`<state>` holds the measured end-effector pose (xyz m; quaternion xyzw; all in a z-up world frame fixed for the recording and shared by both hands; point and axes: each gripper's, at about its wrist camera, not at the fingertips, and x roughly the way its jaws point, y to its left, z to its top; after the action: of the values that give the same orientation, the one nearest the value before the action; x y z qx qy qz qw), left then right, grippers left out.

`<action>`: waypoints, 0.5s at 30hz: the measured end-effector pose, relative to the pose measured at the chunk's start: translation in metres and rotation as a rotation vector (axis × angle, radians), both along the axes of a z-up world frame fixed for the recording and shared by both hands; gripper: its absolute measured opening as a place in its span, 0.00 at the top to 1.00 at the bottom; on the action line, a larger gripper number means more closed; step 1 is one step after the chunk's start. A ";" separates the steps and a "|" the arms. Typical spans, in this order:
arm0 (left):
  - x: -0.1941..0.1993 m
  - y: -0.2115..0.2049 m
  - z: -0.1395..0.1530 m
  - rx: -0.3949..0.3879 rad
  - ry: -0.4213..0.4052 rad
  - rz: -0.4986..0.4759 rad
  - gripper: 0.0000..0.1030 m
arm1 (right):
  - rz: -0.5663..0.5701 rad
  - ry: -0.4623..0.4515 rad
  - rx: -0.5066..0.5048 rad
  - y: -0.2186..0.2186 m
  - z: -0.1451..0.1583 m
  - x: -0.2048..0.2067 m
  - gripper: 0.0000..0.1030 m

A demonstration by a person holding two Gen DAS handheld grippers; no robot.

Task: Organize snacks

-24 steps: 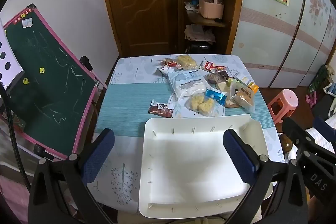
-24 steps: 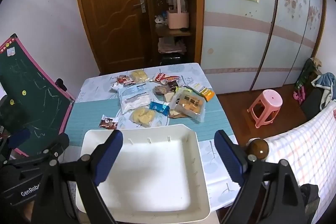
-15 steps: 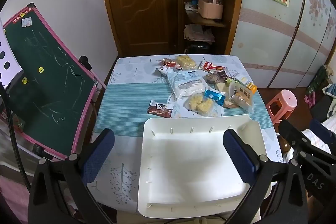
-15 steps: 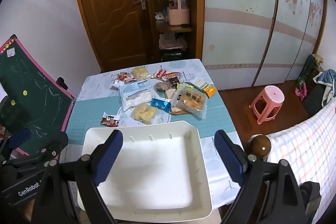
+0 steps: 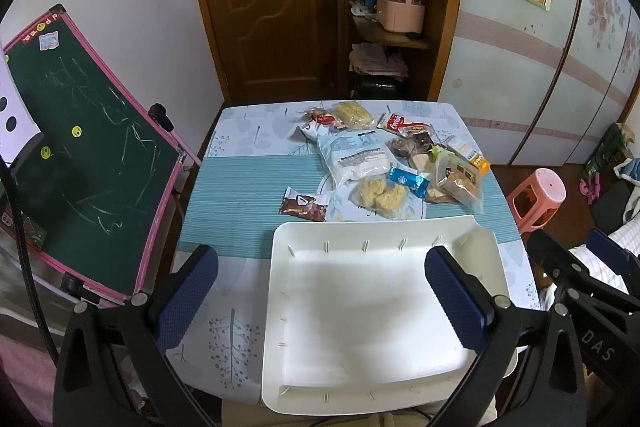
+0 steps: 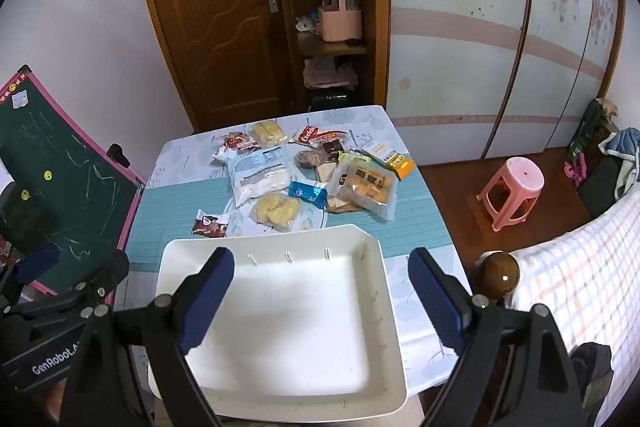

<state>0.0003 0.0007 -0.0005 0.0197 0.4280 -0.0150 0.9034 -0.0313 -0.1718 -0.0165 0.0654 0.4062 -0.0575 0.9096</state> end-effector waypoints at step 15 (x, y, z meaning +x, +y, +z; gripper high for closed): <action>-0.004 -0.005 -0.004 -0.002 0.008 0.000 0.00 | 0.002 0.008 0.003 0.000 -0.001 0.002 0.13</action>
<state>-0.0041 -0.0042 -0.0040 0.0190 0.4314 -0.0155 0.9018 -0.0298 -0.1722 -0.0178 0.0661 0.4099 -0.0559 0.9080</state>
